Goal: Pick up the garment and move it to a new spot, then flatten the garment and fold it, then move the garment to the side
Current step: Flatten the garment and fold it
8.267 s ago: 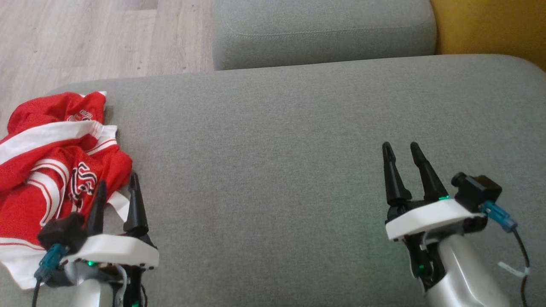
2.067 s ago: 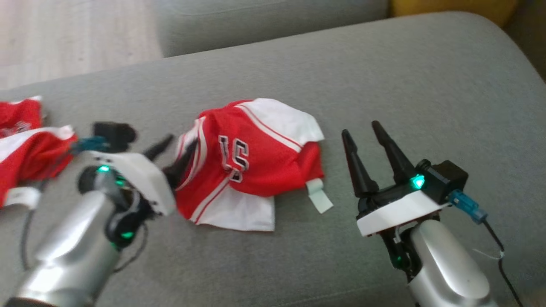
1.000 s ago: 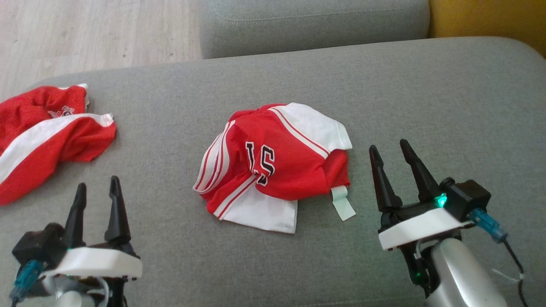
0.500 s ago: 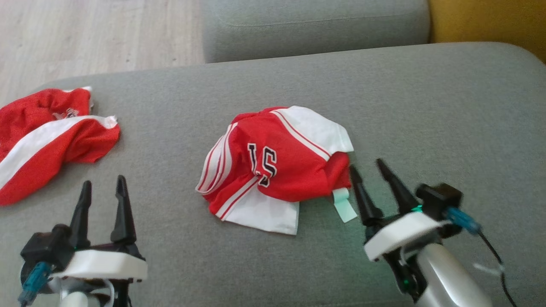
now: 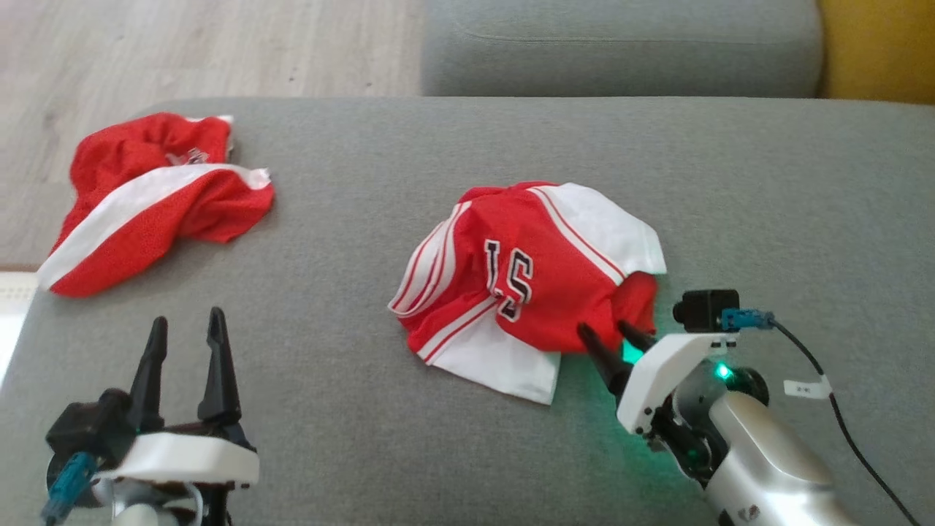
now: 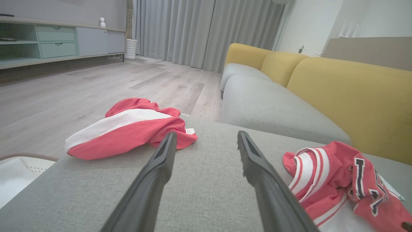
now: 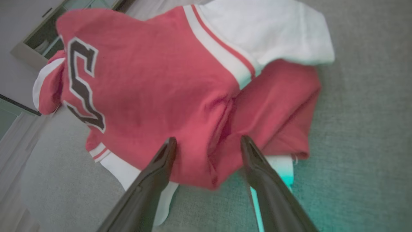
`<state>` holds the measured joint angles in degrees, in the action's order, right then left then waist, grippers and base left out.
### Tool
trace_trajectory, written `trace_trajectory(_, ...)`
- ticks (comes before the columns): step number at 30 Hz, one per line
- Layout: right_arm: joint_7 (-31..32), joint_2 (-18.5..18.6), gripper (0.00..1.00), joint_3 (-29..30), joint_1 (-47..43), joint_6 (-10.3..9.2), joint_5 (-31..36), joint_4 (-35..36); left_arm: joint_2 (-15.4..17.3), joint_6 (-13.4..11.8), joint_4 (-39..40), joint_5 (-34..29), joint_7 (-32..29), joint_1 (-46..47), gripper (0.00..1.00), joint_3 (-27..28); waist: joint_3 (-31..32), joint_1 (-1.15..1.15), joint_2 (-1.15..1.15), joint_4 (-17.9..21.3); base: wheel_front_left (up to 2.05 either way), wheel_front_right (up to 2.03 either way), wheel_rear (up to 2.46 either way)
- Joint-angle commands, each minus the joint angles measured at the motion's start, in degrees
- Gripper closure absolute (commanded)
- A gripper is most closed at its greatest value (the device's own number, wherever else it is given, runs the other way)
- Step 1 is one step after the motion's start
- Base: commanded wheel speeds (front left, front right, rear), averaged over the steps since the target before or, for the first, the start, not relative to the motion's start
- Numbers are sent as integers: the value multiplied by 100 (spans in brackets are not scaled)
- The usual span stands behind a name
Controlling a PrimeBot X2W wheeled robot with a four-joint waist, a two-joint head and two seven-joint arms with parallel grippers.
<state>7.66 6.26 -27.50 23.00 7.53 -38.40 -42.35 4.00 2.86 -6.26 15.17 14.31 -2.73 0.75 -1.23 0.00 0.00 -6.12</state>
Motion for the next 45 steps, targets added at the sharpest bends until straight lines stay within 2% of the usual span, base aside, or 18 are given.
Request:
trace_trajectory(1,69,-29,0,-55,289,-4,-72,59,2,31,151,-84,69,305,0,205,-15,0,0,-91,0,0,0)
trace_trajectory(3,101,-57,0,-103,321,-4,-132,16,-15,55,141,-95,69,312,0,225,-26,0,0,-137,0,0,0)
trace_trajectory(4,74,-65,18,-133,334,-4,-167,30,-22,63,137,-101,69,317,0,238,-31,0,0,-154,0,0,0)
trace_trajectory(5,38,-58,51,-180,346,-4,-179,47,-29,71,132,-107,69,323,0,252,-37,0,0,-167,0,0,0)
trace_trajectory(6,-19,-43,95,-204,352,-4,-195,60,-35,78,128,-113,69,328,0,264,-40,0,0,-178,0,0,0)
trace_trajectory(7,-83,-27,100,-202,362,-4,-218,67,-41,84,123,-118,69,332,0,276,-43,0,0,-185,0,0,0)
trace_trajectory(12,-113,88,100,-160,508,-4,-363,161,-68,121,106,-134,69,344,0,294,-71,0,0,-217,0,0,0)
trace_trajectory(15,46,290,100,-84,961,-4,-444,483,-87,153,95,-125,69,403,0,246,-154,0,0,-341,0,0,0)
trace_trajectory(19,629,542,100,-137,1604,-4,-644,749,-100,172,67,-88,69,473,0,165,-304,0,0,-584,0,0,0)
trace_trajectory(23,1048,771,100,-183,2231,-4,-772,727,-107,182,35,-34,69,565,0,61,-481,0,0,-847,0,0,0)
trace_trajectory(28,1429,1029,100,-263,3315,-4,-932,223,-111,148,-42,269,69,829,0,-306,-861,0,0,-1405,0,0,0)
trace_trajectory(34,1208,1175,100,-505,4309,-4,-799,-784,-112,69,-133,622,69,1143,0,-765,-1288,0,0,-2008,0,0,0)
trace_trajectory(36,784,1232,54,-624,4551,-4,-559,-1105,-112,54,-149,695,69,1215,0,-859,-1382,0,0,-2123,0,0,0)
trace_trajectory(37,587,1232,0,-661,4627,-4,-477,-1288,-112,37,-154,721,69,1243,0,-900,-1409,0,0,-2156,0,0,0)
trace_trajectory(41,96,1021,0,-757,4671,-4,-418,-1891,-112,-10,-201,746,69,1282,0,-941,-1403,0,0,-2104,0,0,0)
trace_trajectory(45,-256,877,0,-1016,4572,-4,-450,-1967,-112,0,-224,648,69,1275,0,-842,-1276,0,0,-1807,0,0,0)
